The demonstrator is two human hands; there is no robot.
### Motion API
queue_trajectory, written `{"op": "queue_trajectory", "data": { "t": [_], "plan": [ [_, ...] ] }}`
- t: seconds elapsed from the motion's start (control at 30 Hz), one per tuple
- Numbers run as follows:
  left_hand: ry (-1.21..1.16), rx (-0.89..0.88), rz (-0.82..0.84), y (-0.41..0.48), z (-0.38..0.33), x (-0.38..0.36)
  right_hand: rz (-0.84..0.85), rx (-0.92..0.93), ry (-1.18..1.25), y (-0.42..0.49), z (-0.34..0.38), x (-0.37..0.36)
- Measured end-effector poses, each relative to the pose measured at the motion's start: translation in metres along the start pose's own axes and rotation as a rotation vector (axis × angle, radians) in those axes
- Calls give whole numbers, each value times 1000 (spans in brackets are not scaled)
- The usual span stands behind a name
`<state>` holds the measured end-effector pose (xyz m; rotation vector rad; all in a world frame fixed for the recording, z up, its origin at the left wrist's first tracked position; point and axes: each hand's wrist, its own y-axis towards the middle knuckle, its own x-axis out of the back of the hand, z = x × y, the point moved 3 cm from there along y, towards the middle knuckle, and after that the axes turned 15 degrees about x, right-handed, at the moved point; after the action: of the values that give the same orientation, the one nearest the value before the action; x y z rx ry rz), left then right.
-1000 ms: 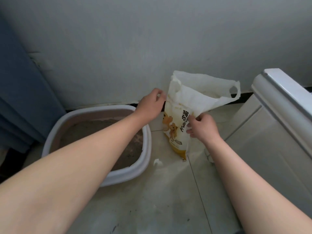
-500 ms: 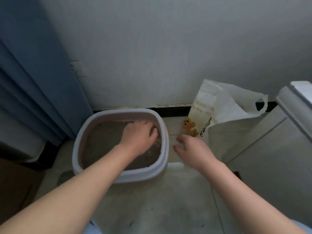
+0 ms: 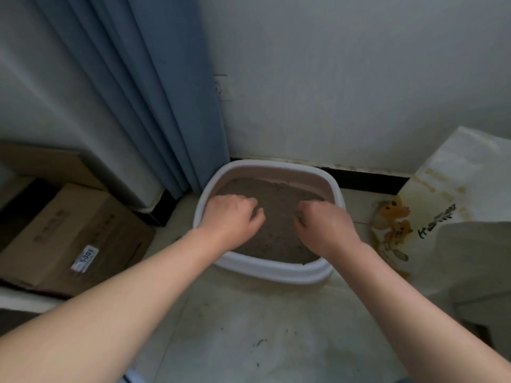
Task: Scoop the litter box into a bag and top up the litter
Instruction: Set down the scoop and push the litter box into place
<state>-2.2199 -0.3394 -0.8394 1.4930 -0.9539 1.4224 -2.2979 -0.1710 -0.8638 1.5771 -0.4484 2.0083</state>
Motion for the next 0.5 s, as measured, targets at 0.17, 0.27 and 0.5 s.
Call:
{"op": "queue_trajectory", "data": {
  "t": [0.17,0.27,0.5],
  "plan": [
    [29,185,-4,-14,61,2,15,152,25,26,46,-19],
    [59,243,19,-31,91,-3,35,204,30,35,70,-32],
    [9,279,4,-69,135,19,118,273,47,48,115,-54]
  ]
}}
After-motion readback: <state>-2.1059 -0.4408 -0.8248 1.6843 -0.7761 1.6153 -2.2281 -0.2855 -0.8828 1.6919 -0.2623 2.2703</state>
